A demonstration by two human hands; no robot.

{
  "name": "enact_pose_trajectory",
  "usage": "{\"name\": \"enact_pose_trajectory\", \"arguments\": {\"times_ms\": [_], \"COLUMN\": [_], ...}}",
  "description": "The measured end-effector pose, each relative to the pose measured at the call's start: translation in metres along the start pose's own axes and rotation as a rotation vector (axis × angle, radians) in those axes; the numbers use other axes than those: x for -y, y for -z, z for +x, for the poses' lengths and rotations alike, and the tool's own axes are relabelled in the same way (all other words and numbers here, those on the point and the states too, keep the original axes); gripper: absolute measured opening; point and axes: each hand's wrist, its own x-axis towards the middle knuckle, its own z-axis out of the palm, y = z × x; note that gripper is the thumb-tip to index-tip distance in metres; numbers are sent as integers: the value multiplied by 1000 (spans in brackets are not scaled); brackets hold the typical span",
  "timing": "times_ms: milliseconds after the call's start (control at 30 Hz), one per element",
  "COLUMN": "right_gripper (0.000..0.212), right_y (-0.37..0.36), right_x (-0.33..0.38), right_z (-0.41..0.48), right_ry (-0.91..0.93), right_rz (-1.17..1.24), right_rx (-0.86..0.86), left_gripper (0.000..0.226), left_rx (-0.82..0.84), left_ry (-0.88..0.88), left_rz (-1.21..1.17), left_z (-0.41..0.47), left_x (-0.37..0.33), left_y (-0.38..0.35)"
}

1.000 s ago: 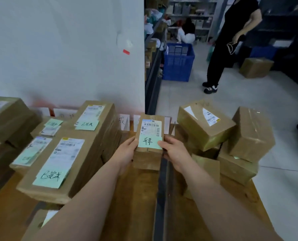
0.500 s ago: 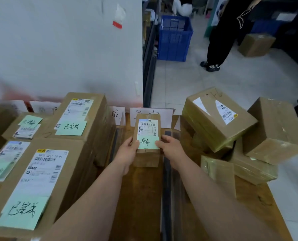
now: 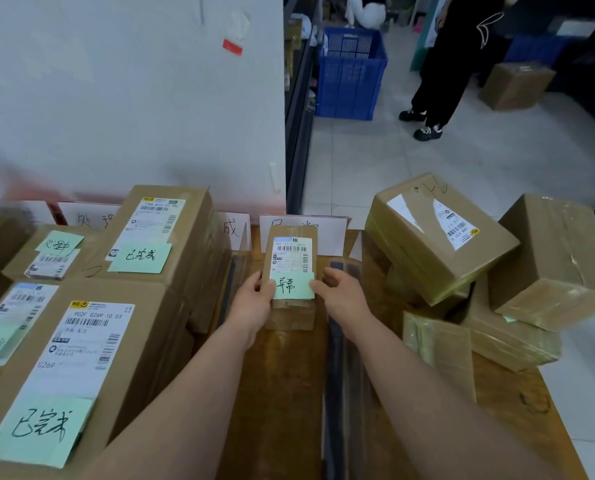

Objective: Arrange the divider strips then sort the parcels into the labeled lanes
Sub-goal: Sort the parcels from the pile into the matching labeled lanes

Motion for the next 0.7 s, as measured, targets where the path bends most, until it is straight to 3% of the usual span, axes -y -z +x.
{"name": "enact_pose_trajectory", "arguments": {"times_ms": [167,500,700], "right_gripper": [52,44,38], "right_y": [18,88,176], "right_x": [16,46,34], "right_z": [-17,-89,-121], "right_ry": [146,415,408], "right_rz": [-204,-409,-399], "right_rx": [-99,-339,-520], "left_gripper": [52,48,34], "left_rx": [-62,-115,-7], "left_ry": [-154,-552,-697], "left_rz": [89,378,358], "left_z": [-14,-75,-122], "left_x": [-20,-77,-97], "left_y": [-1,-39,-104]}}
